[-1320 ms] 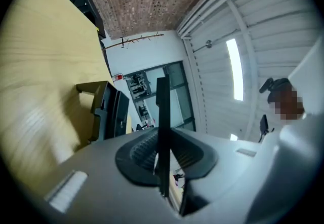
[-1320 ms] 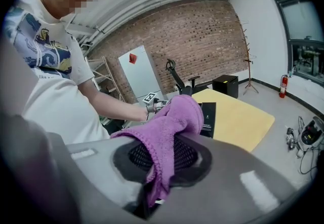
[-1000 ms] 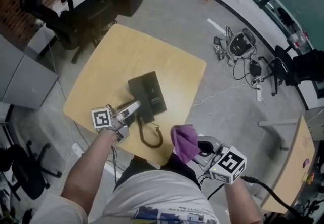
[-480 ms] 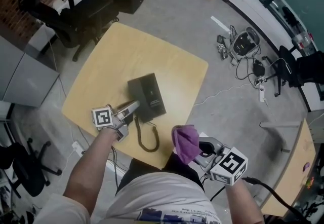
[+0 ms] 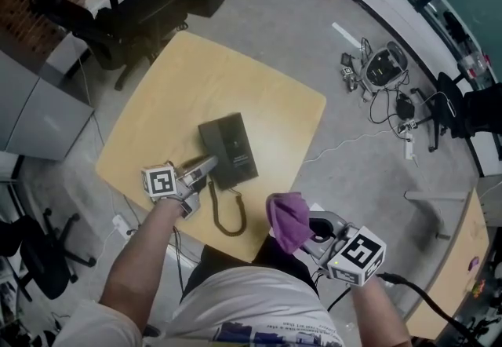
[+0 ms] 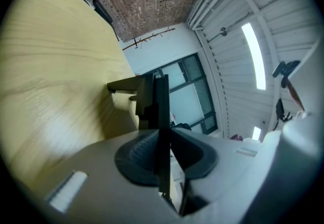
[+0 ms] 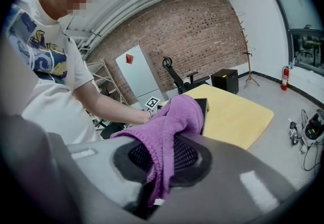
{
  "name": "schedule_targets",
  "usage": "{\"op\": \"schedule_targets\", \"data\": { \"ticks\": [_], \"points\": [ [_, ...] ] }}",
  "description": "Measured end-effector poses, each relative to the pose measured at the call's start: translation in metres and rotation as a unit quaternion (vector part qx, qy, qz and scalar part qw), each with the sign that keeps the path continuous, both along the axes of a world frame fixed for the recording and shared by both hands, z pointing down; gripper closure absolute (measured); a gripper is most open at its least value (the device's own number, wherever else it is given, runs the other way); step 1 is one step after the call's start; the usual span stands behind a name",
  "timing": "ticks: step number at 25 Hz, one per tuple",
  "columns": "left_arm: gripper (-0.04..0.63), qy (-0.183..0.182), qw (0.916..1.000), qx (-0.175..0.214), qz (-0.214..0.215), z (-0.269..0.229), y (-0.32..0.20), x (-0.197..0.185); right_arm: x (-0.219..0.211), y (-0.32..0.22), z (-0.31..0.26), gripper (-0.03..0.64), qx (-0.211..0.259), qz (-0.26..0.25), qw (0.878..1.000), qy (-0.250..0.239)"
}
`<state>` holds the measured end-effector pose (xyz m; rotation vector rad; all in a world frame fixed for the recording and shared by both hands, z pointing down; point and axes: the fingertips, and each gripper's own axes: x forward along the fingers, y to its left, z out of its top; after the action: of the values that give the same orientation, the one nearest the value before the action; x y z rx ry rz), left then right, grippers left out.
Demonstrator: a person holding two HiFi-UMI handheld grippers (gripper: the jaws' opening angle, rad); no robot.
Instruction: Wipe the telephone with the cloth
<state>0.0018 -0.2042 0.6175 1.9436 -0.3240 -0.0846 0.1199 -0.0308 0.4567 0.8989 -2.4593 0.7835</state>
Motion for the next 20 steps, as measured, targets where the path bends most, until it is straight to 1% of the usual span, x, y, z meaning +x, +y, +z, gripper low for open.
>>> {"op": "schedule_targets", "data": {
  "ticks": [3,6,11,15,17,20],
  "points": [
    [0.518,-0.025,0.9997,0.005,-0.003,0.006,-0.001,-0.005,-0.003,-0.002,-0.001,0.574,0.001,-0.004,1.000,-0.003],
    [0.518,-0.028,0.9996,-0.002,-0.005,0.008,-0.002,-0.006,-0.004,-0.005,-0.002,0.574,0.000,-0.006,1.000,-0.003],
    [0.515,-0.038,0.9992,-0.004,-0.012,0.013,-0.004,-0.008,-0.005,-0.007,-0.003,0.574,0.002,-0.003,1.000,-0.001],
    [0.500,-0.074,0.9970,0.017,-0.019,0.018,-0.007,-0.011,-0.007,-0.008,-0.001,0.574,0.004,-0.002,1.000,0.006],
    [0.476,-0.091,0.9955,0.021,-0.017,0.017,-0.006,-0.007,-0.006,-0.008,0.001,0.574,0.004,-0.002,1.000,0.008],
    [0.458,-0.104,0.9941,0.027,-0.015,0.014,-0.006,-0.002,-0.009,-0.007,0.001,0.574,0.006,-0.007,1.000,0.008]
  ]
}}
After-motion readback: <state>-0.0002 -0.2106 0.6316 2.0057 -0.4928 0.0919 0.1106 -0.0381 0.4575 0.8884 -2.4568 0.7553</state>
